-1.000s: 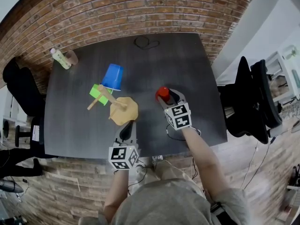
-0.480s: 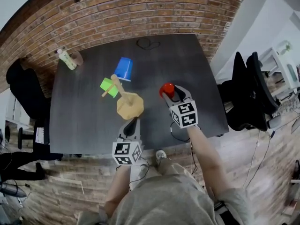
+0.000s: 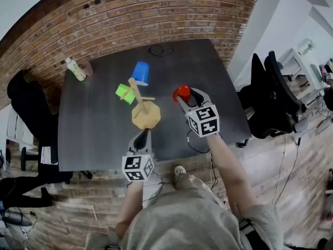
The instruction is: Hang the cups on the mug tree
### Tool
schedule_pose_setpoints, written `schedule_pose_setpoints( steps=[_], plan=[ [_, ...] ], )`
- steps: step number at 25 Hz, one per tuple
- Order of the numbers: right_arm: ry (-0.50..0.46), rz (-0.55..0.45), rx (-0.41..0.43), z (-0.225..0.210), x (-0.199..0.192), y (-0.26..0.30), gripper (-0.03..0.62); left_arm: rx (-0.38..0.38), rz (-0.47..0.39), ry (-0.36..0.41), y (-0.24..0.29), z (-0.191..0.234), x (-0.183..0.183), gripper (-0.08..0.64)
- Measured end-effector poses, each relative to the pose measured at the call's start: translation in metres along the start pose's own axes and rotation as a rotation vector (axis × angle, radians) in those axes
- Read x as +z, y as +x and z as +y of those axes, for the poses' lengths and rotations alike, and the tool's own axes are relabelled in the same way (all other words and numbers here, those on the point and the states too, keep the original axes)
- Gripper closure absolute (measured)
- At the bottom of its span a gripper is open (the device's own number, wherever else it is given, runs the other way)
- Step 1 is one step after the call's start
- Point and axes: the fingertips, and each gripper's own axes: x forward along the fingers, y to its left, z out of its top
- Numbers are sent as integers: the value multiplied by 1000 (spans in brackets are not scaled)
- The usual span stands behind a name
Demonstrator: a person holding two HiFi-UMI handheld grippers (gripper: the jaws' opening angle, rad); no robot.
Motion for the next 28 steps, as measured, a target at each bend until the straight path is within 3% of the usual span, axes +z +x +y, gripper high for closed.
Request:
schedule_pose_setpoints(
  steps=[13, 28],
  plan=[
    [-32, -86, 45, 46, 67, -16, 377, 6, -10, -15, -30, 16, 0, 543],
    [-37, -97, 84, 94, 77, -6, 377, 34, -24, -27, -57, 45, 0, 543]
  ],
)
